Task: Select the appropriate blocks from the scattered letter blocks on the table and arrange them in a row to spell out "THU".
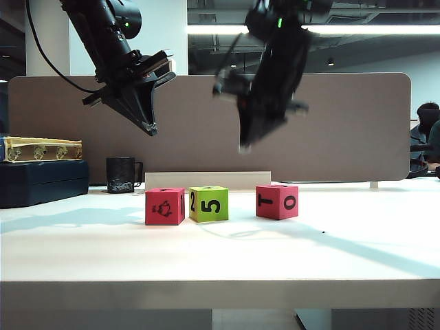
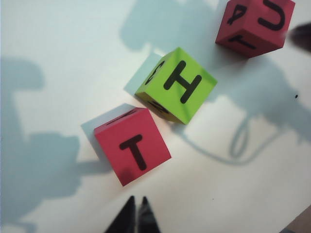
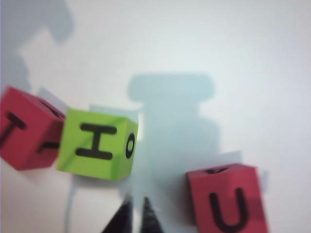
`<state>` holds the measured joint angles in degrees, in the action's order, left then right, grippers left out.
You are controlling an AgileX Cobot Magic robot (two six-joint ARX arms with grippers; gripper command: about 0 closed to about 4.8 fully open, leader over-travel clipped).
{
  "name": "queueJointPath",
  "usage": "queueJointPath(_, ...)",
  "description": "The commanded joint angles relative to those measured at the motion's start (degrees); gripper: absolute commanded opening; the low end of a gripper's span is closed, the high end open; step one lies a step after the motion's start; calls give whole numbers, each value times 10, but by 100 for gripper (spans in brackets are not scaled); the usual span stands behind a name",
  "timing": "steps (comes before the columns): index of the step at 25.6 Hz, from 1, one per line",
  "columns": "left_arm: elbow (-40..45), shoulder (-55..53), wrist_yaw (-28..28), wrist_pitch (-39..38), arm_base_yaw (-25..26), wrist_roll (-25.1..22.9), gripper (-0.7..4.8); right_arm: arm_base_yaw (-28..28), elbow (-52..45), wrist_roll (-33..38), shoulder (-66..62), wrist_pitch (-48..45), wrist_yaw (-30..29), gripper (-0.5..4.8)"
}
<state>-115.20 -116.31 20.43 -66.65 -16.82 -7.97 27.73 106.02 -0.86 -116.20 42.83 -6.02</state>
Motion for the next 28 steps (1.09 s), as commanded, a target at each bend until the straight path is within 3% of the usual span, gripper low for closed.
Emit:
queueJointPath(1,-3,3,0,7,-12,0,108,1,39,-12,25,50,16,81)
queueJointPath(5,-3,3,-1,19,-32,-2,126,1,92,-17,39,143,16,117)
queueJointPath(8,-3,2,-52,55,-74,-18,130,1,130,-24,46,247,14,117)
queueJointPath(13,-3,-6,-117,81,-102,-53,282,1,130,-25,54,273,14,125)
queueJointPath(18,-3,-27,-123,83,-99,-65,288,1,130,-26,66,284,19,215)
queueJointPath(19,-3,-36,-123,83,-95,-78,291,1,130,-26,75,290,25,216)
queueJointPath(20,-3,-46,-122,85,-96,-93,348,1,130,-26,85,293,24,217)
queueJointPath(22,-3,-53,-121,85,-97,-113,396,1,130,-26,96,294,25,217)
queueJointPath(28,-3,-63,-102,99,-101,-127,404,1,130,-26,116,294,24,217)
